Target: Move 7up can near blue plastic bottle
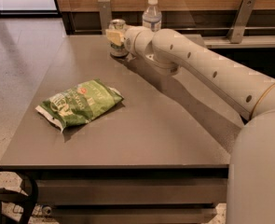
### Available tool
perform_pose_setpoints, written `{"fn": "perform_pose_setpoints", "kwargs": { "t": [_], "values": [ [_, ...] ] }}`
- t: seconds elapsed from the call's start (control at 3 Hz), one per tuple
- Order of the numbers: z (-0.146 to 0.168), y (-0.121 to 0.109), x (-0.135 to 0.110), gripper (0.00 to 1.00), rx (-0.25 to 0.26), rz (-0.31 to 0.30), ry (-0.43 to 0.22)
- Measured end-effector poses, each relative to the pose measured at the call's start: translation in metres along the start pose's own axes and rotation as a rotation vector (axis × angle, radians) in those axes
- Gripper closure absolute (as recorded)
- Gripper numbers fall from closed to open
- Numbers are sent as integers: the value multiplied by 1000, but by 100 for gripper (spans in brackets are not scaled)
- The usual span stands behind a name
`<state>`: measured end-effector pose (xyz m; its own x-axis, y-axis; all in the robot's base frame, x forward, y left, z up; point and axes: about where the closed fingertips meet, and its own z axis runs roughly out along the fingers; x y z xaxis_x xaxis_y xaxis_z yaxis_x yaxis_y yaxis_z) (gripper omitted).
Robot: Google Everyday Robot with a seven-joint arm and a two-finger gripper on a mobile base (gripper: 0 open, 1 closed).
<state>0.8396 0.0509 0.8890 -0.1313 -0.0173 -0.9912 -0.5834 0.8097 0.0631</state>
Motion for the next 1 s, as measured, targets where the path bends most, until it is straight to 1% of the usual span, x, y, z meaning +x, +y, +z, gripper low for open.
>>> {"fn": "perform_pose_setpoints", "kwargs": {
  "t": [0.33, 0.67, 1.0],
  "values": [
    [1, 2, 0, 23, -3, 0, 0],
    [3, 4, 1, 2, -6, 1, 1],
    [3, 5, 1, 0, -7, 1, 1]
  ]
}}
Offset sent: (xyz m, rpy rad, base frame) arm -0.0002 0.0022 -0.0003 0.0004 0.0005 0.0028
